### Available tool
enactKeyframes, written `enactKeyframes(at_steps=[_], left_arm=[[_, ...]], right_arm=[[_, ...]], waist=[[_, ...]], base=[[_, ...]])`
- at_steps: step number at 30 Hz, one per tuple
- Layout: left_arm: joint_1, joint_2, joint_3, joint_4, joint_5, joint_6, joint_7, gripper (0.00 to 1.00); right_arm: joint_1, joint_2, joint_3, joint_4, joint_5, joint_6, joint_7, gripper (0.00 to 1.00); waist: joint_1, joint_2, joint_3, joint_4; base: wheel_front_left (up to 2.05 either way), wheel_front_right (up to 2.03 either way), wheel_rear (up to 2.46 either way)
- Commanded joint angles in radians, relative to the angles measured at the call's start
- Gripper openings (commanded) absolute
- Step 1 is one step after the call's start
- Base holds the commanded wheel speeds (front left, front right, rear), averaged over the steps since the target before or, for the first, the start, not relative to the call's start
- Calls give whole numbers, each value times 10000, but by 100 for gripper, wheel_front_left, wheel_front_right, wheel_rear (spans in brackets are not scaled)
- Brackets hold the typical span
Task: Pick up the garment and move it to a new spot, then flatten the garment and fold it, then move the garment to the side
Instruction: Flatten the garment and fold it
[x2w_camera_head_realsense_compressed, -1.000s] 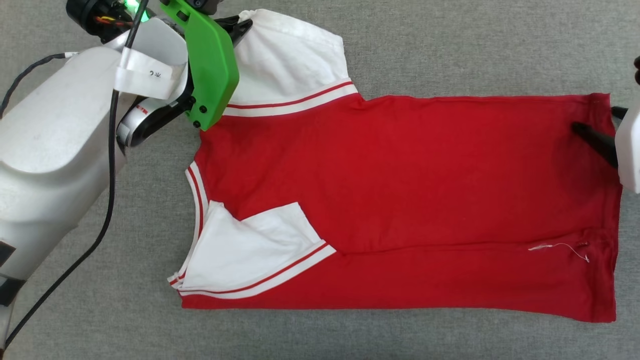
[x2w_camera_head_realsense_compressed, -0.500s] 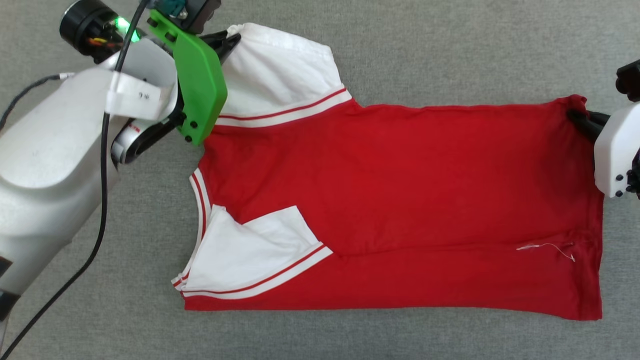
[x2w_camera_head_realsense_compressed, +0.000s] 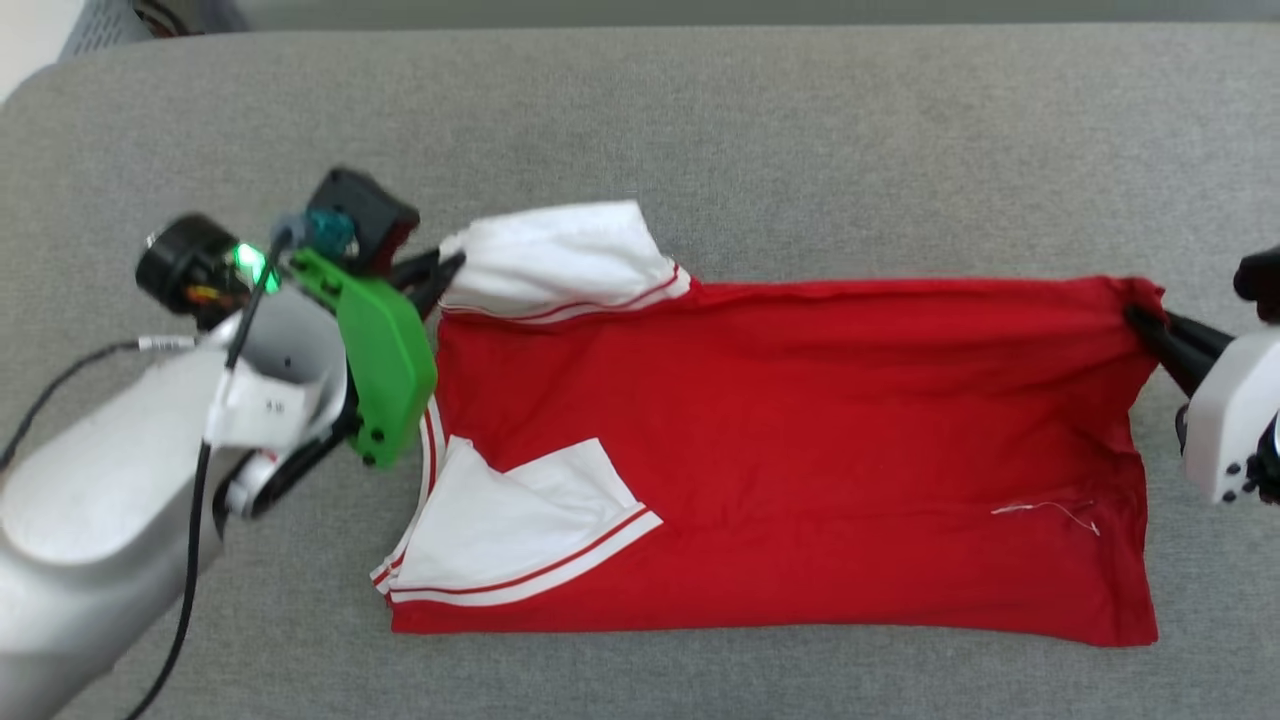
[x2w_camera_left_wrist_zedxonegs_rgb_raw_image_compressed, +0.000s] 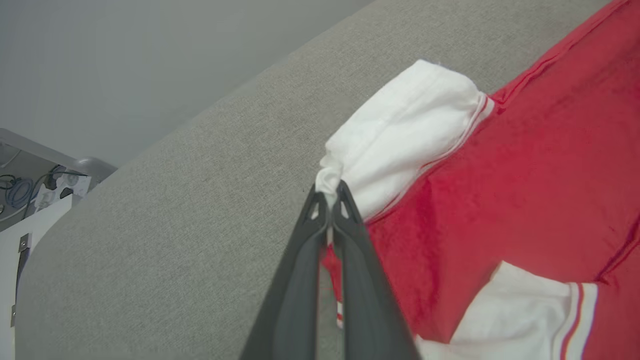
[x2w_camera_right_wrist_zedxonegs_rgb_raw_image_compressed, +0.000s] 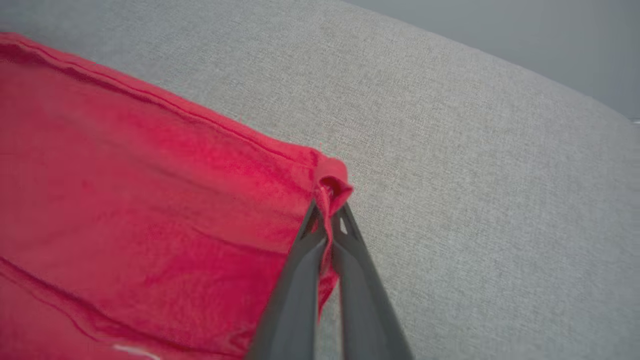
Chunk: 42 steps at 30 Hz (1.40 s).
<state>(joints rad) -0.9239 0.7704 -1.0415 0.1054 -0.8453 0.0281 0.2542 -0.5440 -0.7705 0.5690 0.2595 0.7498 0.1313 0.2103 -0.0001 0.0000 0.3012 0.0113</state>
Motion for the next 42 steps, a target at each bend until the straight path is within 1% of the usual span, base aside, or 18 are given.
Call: enactKeyframes(at_steps=[1,7,12,18,21,24,25,26,29,32,33,34,35,36,38,42], left_arm=[[480,179,-63,-291,-69,212,-97,0],[2020,770,-296,-1477,-308,1137,-364,0],[3322,965,-476,-2077,-666,1860,-760,0],[4447,1049,-559,-2263,-1070,2408,-1270,0],[4821,1006,-638,-2249,-1185,2540,-1432,0],[4955,838,-657,-1952,-1174,2656,-1611,0],[4977,758,-656,-1849,-1169,2682,-1676,33],[5009,641,-619,-1720,-1186,2731,-1802,100],[5143,485,-578,-1485,-1197,2792,-2094,100],[5329,435,-276,-1437,-1149,3089,-2833,100],[5373,438,-132,-1438,-1100,3261,-3122,100],[5446,422,111,-1421,-1069,3568,-3531,100],[5490,414,226,-1422,-1029,3729,-3759,100],[5569,403,422,-1422,-920,4014,-4199,100],[5668,357,627,-1418,-727,4372,-4618,100],[5842,114,1096,-1407,-243,4992,-5041,100]], right_arm=[[373,-21,-101,-91,-105,-6,-98,0],[1599,34,-456,-387,-64,-6,-171,0],[2669,135,-803,-668,-37,-6,-219,0],[3682,314,-1093,-834,-94,-6,-234,0],[4075,460,-1170,-838,-143,-6,-171,0],[4318,778,-1335,-598,-100,-6,-79,0],[4339,881,-1413,-505,-99,-6,-99,16],[4348,954,-1452,-412,-201,-6,-116,100],[4320,1124,-1616,-403,-259,-6,-293,100],[4335,1056,-1826,-825,-185,-6,-413,100],[4352,1007,-1932,-1013,-99,-6,-418,100],[4361,908,-2103,-1259,-24,-6,-427,100],[4368,844,-2226,-1392,22,-6,-426,100],[4384,725,-2461,-1640,158,-6,-375,100],[4426,514,-2792,-2011,449,-6,-161,100],[4520,5,-3347,-2491,1019,-6,544,100]], waist=[[1,0,-419,-12],[1,0,-831,31],[1,0,-972,107],[1,0,-966,175],[1,0,-912,216],[1,0,-837,226],[1,0,-823,226],[1,0,-823,231],[1,0,-888,185],[1,0,-1030,153],[1,0,-1071,150],[1,0,-1122,145],[1,0,-1149,146],[1,0,-1198,155],[1,0,-1260,186],[1,0,-1291,251]], base=[[0,0,0],[0,0,0],[0,0,0],[0,0,0],[0,0,0],[0,0,0],[0,0,0],[0,0,0],[0,0,0],[0,0,0],[0,0,0],[0,0,0],[0,0,0],[0,0,0],[0,0,0],[0,0,0]])
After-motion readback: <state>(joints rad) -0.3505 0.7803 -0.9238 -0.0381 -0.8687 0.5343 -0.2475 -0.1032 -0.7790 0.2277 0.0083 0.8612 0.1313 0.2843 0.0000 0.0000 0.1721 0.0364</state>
